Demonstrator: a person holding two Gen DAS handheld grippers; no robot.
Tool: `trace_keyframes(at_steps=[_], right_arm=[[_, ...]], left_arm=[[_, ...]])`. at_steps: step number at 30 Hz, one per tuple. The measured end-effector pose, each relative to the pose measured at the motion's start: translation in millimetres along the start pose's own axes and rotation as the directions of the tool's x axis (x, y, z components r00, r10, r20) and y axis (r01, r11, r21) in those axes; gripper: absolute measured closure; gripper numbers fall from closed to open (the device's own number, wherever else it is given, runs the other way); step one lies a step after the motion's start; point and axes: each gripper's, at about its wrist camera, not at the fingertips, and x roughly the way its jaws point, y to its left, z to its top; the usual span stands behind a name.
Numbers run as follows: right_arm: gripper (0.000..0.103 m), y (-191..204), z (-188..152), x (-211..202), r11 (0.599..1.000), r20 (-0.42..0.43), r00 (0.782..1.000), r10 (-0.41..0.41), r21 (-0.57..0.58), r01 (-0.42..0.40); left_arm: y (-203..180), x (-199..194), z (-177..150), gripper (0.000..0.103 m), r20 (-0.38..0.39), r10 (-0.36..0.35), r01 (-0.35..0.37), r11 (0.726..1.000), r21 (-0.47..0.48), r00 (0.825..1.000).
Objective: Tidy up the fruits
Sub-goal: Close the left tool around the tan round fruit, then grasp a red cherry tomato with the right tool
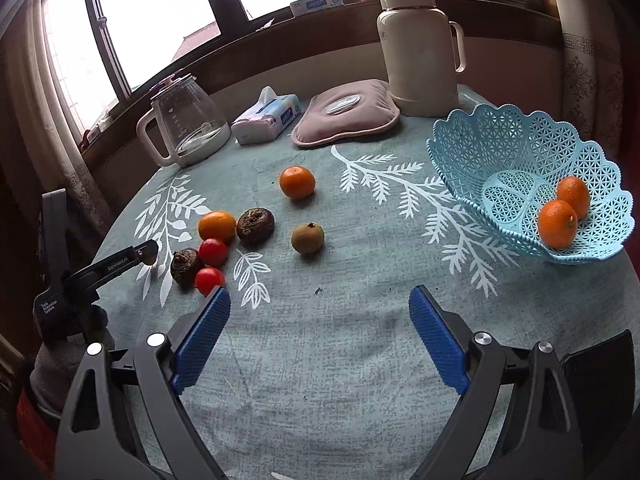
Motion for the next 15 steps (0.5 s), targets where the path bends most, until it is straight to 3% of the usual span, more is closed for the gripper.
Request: trace_keyframes(at_steps=[15], right_arm=[[0.011, 53.2, 8.9, 41.1, 0.997, -0.081, 0.996, 0.04, -0.056, -0.045]], left_arm=[[13.5, -1.0, 0.3, 0.077, 0.028, -0.01, 0.012, 0.998, -0.055, 1.0]])
